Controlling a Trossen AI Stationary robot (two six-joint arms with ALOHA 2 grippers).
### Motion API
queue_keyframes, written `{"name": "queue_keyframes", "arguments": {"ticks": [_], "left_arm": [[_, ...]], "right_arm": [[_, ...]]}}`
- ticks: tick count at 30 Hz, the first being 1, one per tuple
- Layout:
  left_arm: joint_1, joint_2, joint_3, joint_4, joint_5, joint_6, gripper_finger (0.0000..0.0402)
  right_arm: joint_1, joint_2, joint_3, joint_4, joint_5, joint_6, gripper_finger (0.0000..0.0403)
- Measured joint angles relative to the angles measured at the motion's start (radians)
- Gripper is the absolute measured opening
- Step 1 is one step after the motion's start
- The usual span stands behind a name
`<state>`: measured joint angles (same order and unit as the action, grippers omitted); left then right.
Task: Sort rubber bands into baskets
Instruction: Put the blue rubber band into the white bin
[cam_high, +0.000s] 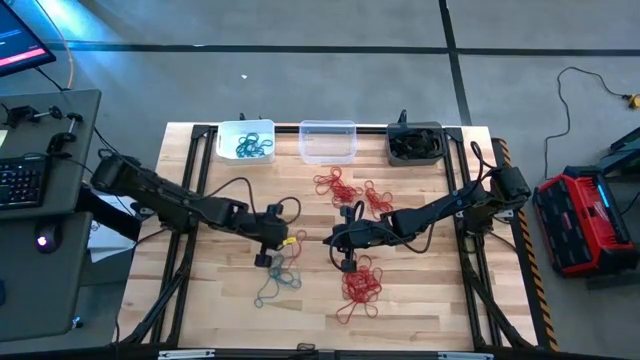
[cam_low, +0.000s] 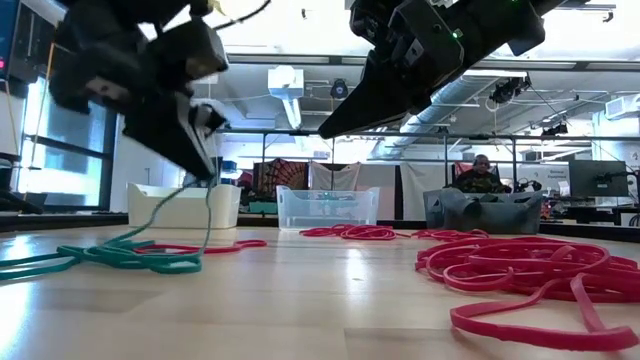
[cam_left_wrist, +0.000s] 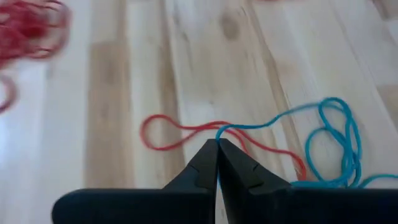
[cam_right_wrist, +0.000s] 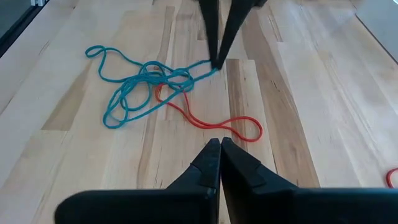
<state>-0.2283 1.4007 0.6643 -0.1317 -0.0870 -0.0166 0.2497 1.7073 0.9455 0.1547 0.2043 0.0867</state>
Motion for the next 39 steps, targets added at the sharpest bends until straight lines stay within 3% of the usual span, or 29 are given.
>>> {"name": "queue_keyframes", "arguments": {"ticks": [6,12,18,23,39], "left_arm": [[0.000,-0.134,0.000,-0.072,-0.116,-0.039,0.0000],[0.004,-0.262,0.000,-0.141,-0.303,-0.079,0.0000],[0.083,-0.364,0.000,-0.143,-0.441,-0.120,0.0000],[0.233,-0.415,0.000,-0.184,-0.528,-0.071,0.0000],[0.762,-0.439,0.000,-0.193,-0.520,0.146,0.0000]], "right_arm": [[0.000,0.000,0.000,0.000,0.000,0.002,0.0000],[0.000,0.000,0.000,0.000,0.000,0.002,0.0000],[-0.001,0.000,0.000,0.000,0.000,-0.001,0.0000],[0.000,0.000,0.000,0.000,0.000,0.000,0.0000],[0.000,0.000,0.000,0.000,0.000,-0.001,0.0000]]}}
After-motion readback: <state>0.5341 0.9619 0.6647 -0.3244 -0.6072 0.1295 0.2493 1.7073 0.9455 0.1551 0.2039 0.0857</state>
